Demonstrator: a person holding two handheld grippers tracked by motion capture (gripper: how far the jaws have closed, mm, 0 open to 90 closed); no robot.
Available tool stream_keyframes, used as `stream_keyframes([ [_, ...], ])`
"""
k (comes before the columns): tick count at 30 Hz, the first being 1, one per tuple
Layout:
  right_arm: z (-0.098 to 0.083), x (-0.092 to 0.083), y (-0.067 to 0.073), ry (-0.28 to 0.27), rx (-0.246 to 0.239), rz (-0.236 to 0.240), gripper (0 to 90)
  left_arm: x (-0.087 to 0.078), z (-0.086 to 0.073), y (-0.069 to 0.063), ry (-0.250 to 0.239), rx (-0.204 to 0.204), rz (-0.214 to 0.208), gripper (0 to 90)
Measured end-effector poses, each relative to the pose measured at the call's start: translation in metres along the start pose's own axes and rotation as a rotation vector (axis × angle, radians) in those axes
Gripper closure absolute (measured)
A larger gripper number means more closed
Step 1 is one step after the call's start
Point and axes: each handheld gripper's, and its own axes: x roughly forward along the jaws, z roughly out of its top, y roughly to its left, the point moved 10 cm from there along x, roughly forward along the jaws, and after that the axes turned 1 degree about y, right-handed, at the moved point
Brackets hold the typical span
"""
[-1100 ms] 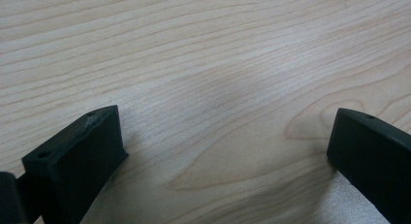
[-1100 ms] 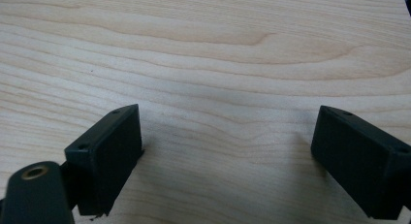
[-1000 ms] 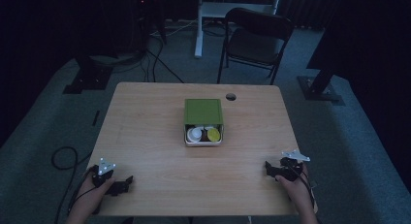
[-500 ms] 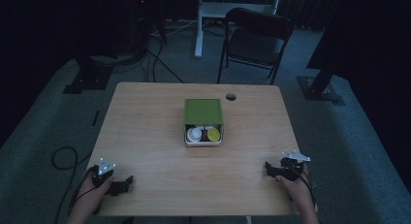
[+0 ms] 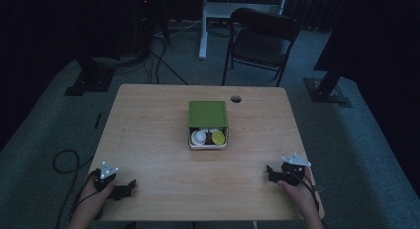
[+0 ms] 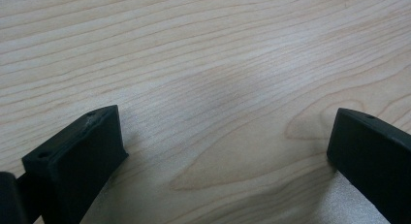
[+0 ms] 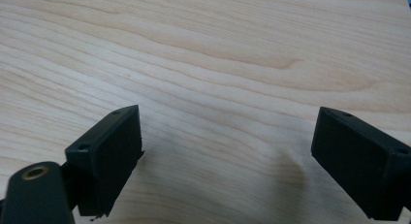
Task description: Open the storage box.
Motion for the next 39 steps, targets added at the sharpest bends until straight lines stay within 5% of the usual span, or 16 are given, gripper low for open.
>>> stream_keyframes([
  [18,0.020,-0.002,0.024,-0.033,-0.120,-0.003,11.1,0.000,0.000,0.000,0.000,0.000,0.000,0.0],
  [29,0.033,0.005,0.051,-0.057,-0.156,0.029,11.2,0.000,0.000,0.000,0.001,0.001,0.000,0.0],
  [39,0.045,0.013,0.081,-0.063,-0.239,0.058,12.8,0.000,0.000,0.000,0.001,0.001,0.000,0.0],
])
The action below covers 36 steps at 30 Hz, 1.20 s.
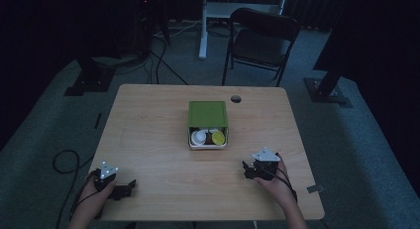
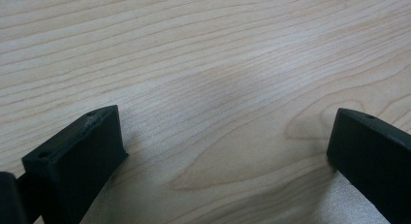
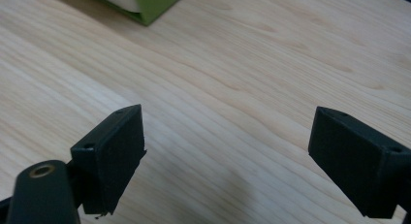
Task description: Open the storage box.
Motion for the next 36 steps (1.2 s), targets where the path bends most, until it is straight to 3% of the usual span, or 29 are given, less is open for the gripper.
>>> stream_keyframes([
  [12,0.017,0.008,0.022,-0.008,-0.085,0.026,12.9,0.000,0.000,0.000,-0.002,0.000,0.000,0.0],
  [19,0.031,0.013,0.038,-0.028,-0.188,0.025,13.7,0.000,0.000,0.000,-0.002,0.000,0.000,0.0],
  [28,0.041,0.019,0.055,-0.045,-0.261,0.036,13.7,0.000,0.000,0.000,-0.002,0.000,0.000,0.0],
  [31,0.049,0.020,0.062,-0.079,-0.329,0.023,15.4,0.000,0.000,0.000,-0.002,0.000,0.000,0.0],
  [32,0.049,0.020,0.062,-0.079,-0.329,0.023,15.4,0.000,0.000,0.000,-0.002,0.000,0.000,0.0],
  [35,0.057,0.018,0.072,-0.127,-0.405,0.024,22.6,0.000,0.000,0.000,-0.002,0.000,0.000,0.0],
  [36,0.057,0.018,0.072,-0.127,-0.405,0.024,22.6,0.000,0.000,0.000,-0.002,0.000,0.000,0.0],
])
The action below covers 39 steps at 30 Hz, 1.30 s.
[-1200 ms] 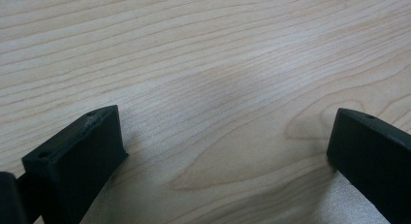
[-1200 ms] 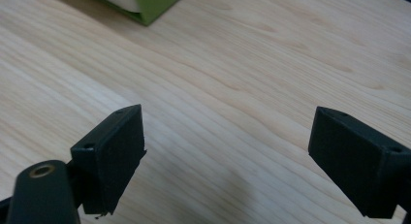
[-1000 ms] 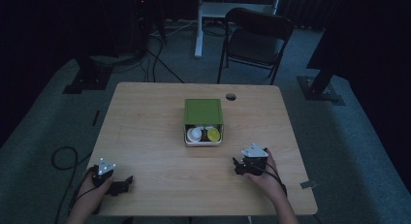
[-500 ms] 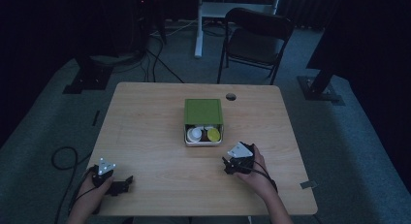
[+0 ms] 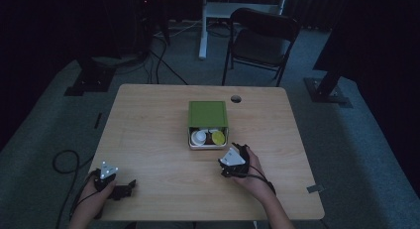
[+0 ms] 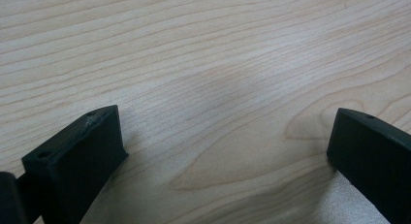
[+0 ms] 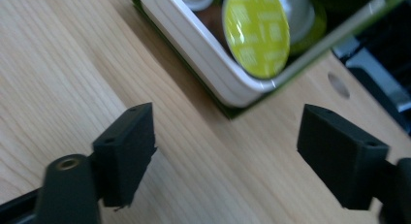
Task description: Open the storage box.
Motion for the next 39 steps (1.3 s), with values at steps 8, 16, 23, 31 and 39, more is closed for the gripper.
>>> stream_keyframes([
  [8,0.020,-0.001,0.006,-0.082,-0.091,0.000,31.1,0.000,0.000,0.000,0.000,0.000,0.000,0.0],
  [16,0.036,0.003,0.017,-0.125,-0.178,0.024,34.6,0.000,0.000,0.000,0.000,0.000,0.000,0.0],
  [23,0.049,0.006,0.023,-0.140,-0.253,0.021,37.3,0.000,0.000,0.000,0.000,0.000,0.000,0.0],
  [31,0.056,0.014,0.035,-0.125,-0.280,0.081,49.6,0.000,0.000,0.000,0.000,0.000,0.000,0.0],
  [39,0.060,0.024,0.035,-0.117,-0.337,0.056,50.0,0.000,0.000,0.000,0.000,0.000,0.000,0.0],
])
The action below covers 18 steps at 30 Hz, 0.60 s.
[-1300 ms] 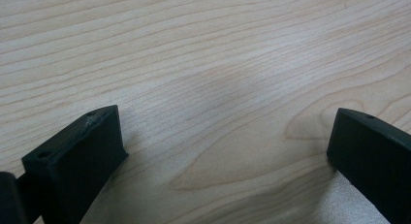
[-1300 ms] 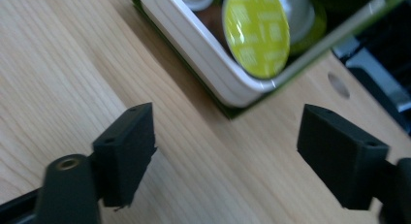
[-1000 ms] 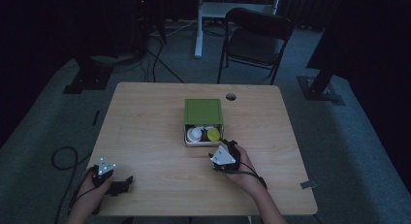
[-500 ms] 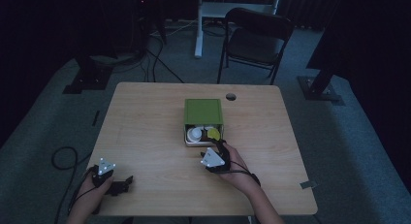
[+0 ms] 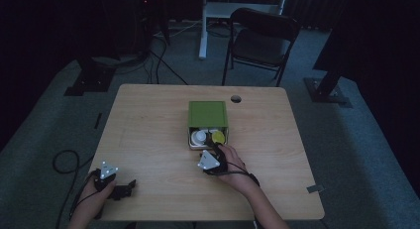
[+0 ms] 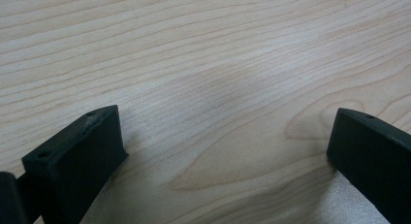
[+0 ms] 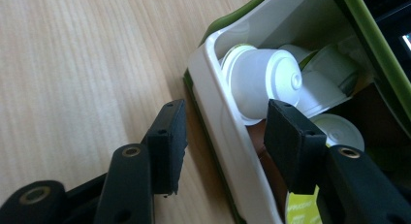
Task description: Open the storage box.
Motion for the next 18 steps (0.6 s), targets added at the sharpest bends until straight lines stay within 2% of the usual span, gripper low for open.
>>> stream_keyframes([
  [5,-0.001,0.007,-0.002,0.016,-0.012,0.004,51.8,0.000,0.000,0.000,0.000,0.000,0.000,0.0],
  [8,-0.005,0.011,0.001,0.035,-0.032,0.036,55.9,0.000,0.000,0.000,0.000,0.000,0.000,0.0],
  [18,-0.008,0.019,-0.002,0.064,-0.083,0.011,59.7,0.000,0.000,0.000,0.000,0.000,0.000,0.0],
])
